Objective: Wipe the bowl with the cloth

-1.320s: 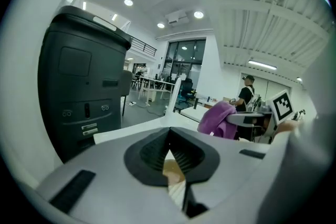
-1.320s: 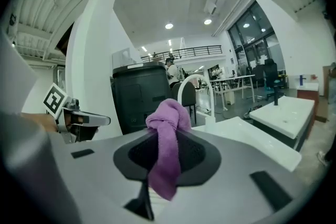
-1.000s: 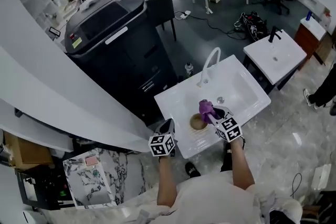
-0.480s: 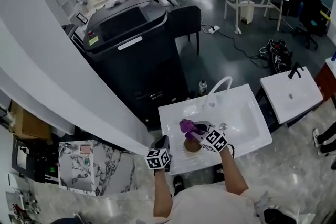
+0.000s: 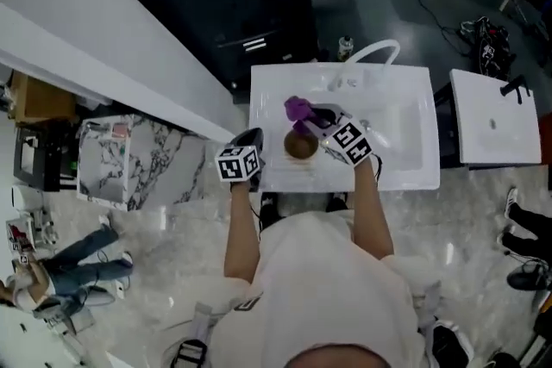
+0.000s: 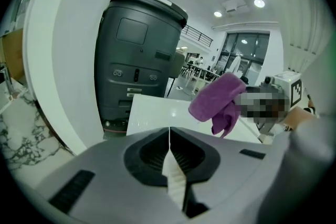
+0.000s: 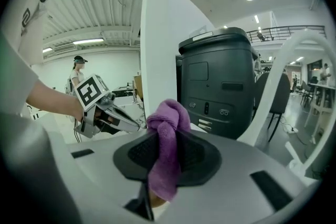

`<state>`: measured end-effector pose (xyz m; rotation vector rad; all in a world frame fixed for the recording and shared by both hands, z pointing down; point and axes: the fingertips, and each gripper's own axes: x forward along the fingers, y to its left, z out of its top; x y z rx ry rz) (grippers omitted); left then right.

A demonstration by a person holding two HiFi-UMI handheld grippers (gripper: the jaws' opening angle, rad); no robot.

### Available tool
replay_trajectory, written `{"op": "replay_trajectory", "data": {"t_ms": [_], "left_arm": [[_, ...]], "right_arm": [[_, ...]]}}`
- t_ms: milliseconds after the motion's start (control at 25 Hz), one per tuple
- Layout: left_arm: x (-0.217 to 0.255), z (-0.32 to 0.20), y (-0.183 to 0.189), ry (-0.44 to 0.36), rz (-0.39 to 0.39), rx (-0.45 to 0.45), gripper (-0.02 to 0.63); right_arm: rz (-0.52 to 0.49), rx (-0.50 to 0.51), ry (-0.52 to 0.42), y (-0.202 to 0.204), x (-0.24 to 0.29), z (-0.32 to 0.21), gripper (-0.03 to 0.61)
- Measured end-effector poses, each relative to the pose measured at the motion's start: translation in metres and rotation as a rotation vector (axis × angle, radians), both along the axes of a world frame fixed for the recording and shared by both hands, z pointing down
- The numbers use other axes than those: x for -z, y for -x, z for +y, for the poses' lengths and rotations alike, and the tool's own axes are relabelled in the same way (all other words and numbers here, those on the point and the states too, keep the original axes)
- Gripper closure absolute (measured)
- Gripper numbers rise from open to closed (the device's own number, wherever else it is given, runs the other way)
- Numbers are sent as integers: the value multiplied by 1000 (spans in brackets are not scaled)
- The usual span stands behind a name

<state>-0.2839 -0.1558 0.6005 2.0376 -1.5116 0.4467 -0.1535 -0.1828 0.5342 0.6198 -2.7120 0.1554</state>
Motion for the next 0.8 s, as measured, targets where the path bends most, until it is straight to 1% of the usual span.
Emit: {"op": "replay_trajectory", "data": {"t_ms": [120,160,200,240,280,400,440,600,720,760,800], "left_arm": [[-11,10,-6,100,25,33,602],[-20,17,-7,133,35,44,593],[-29,22,-11,167,49,48,562],[-38,26,-18,198,68,51,520],[-46,30,-25,224,94,59,505],[-68,32,-45,287,180,95,503],[-76,31,-50,317,187,92,492],[-107,26,-59,456,106,49,477],[-124,23,-58,519,107,61,474],[-130,22,-57,534,106,73,482],[-134,21,-56,538,101,90,522]], "right_arm": [[28,38,7,-8,-1,-8,508],[24,47,21,-10,-6,-8,508],[19,55,37,-14,-12,-8,508],[18,65,50,-18,-18,-8,508],[26,79,60,-21,-24,-6,508],[56,117,73,-30,-36,-2,508],[57,124,78,-33,-38,-1,508],[65,144,97,-46,-44,4,507],[69,147,104,-57,-49,6,506],[67,143,107,-61,-51,5,507],[64,139,109,-65,-52,4,506]]}}
